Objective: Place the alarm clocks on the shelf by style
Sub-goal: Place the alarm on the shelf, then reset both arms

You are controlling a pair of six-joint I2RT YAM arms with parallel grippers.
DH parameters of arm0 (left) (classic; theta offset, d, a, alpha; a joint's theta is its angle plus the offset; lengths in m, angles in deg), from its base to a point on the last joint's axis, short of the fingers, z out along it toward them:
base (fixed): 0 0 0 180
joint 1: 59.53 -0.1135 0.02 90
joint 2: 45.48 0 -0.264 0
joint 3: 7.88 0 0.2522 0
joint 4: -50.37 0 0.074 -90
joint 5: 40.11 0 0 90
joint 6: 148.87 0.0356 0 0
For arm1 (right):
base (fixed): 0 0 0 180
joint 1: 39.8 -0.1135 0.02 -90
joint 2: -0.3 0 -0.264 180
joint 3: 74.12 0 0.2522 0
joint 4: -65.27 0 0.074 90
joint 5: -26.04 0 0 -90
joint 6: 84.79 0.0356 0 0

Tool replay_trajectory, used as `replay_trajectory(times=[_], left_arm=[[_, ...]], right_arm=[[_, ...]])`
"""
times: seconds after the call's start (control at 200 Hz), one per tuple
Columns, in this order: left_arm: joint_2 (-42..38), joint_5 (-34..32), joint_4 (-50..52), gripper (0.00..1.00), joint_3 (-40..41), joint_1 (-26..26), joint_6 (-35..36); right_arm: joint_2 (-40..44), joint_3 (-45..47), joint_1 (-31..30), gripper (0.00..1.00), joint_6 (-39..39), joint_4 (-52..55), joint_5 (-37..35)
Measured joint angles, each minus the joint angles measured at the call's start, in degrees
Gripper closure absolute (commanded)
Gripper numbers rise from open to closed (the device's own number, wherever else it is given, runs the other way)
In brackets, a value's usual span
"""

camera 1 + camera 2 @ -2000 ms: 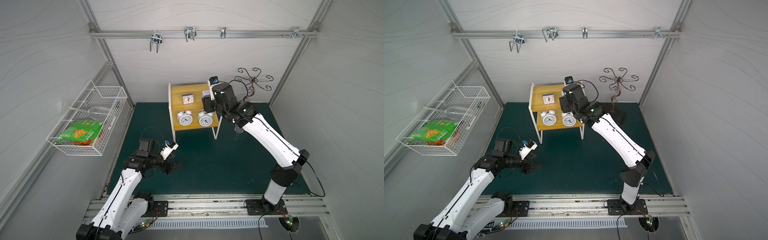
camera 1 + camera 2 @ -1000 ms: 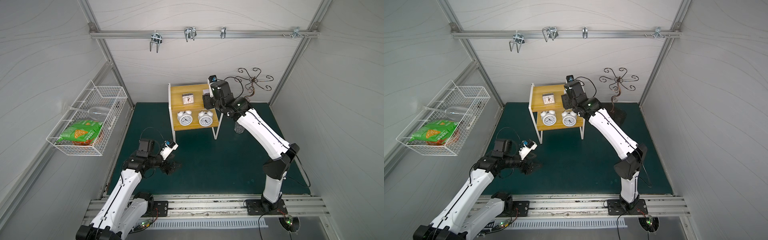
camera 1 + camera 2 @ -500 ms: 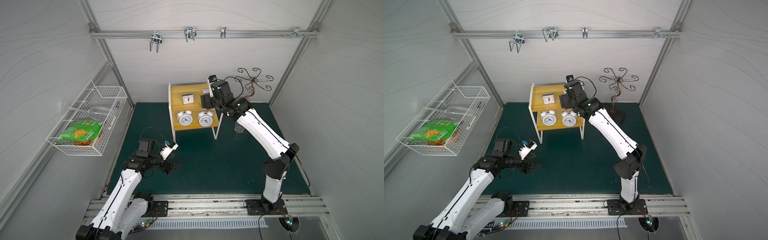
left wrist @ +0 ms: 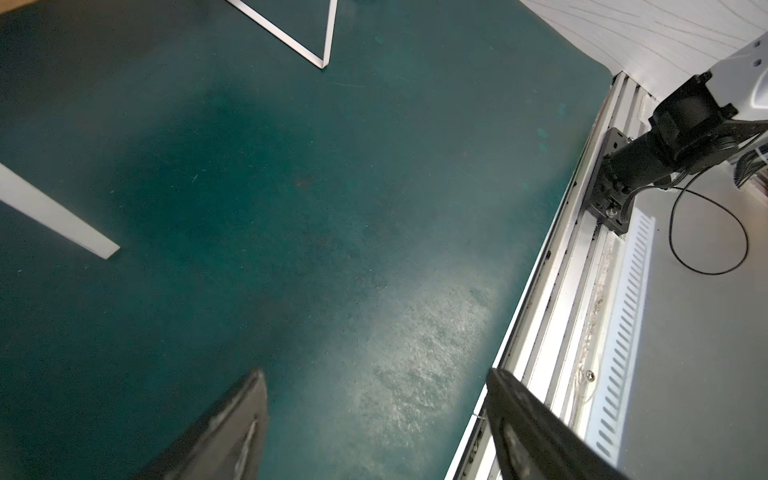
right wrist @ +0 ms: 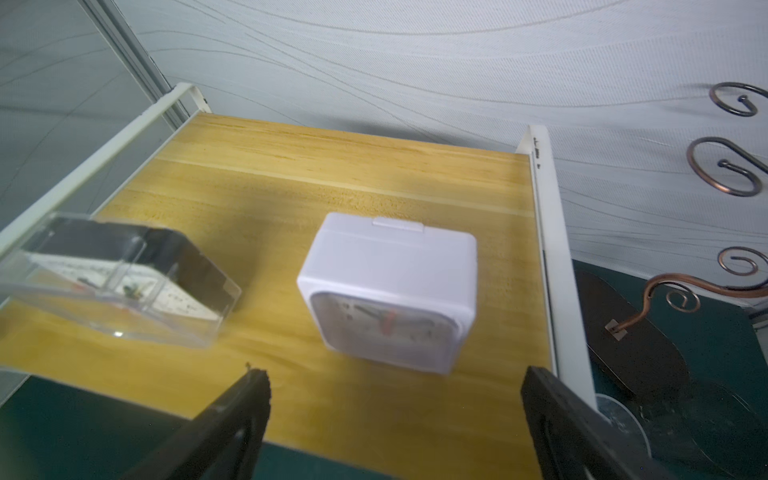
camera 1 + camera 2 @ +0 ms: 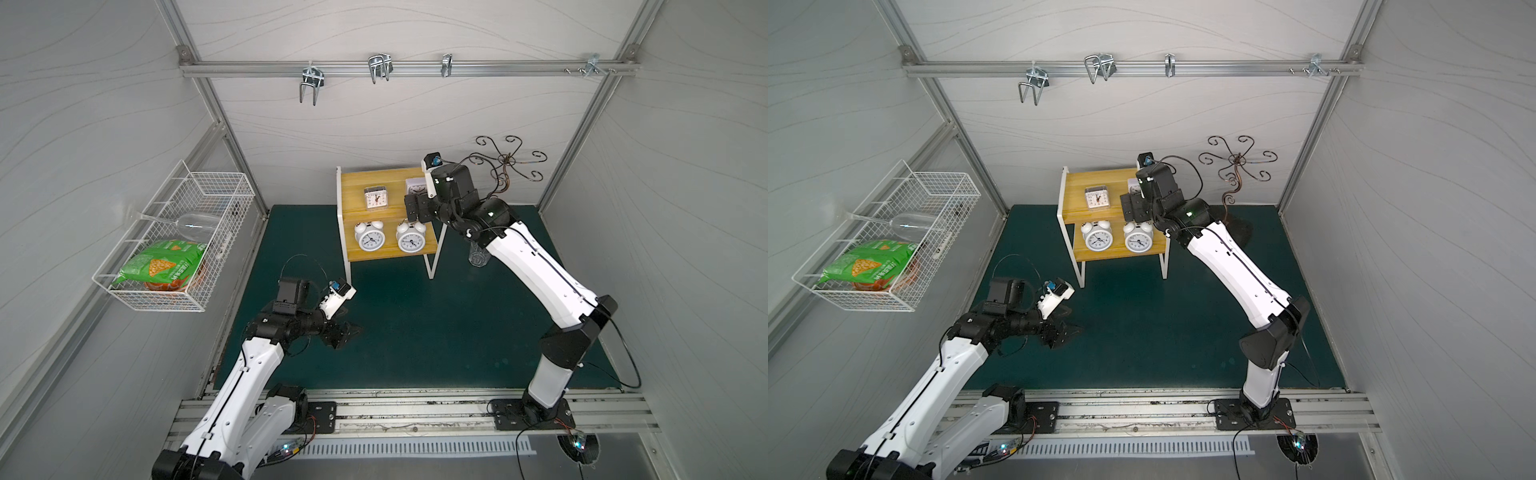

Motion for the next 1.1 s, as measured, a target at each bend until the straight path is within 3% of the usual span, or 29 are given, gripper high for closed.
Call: replay_trajectory(times=[0.35,0.695,0.9,1.1], left_arm=[[0.8,-3.5,-3.3,0.14,0.0,-0.1,-1.6],[1.6,-8.4,-9.6,0.09,0.7,-1.7,-5.1],[2.0,-14.3,-18.3,0.01,5.2,-3.7,-8.9],[2.6,-21.3,-29.9,0.01,11.0,-5.2,-13.3]], right_arm=[[22.2,21.7,1.9,0.01,-0.2,-1.5,0.2],[40.3,48.0,16.1,0.01,-0.3,-5.2,5.1],[44.9,64.1,23.7,0.01,-2.6,-14.2,8.4],[41.1,75.4,28.4,0.01,-4.2,-25.7,12.0]])
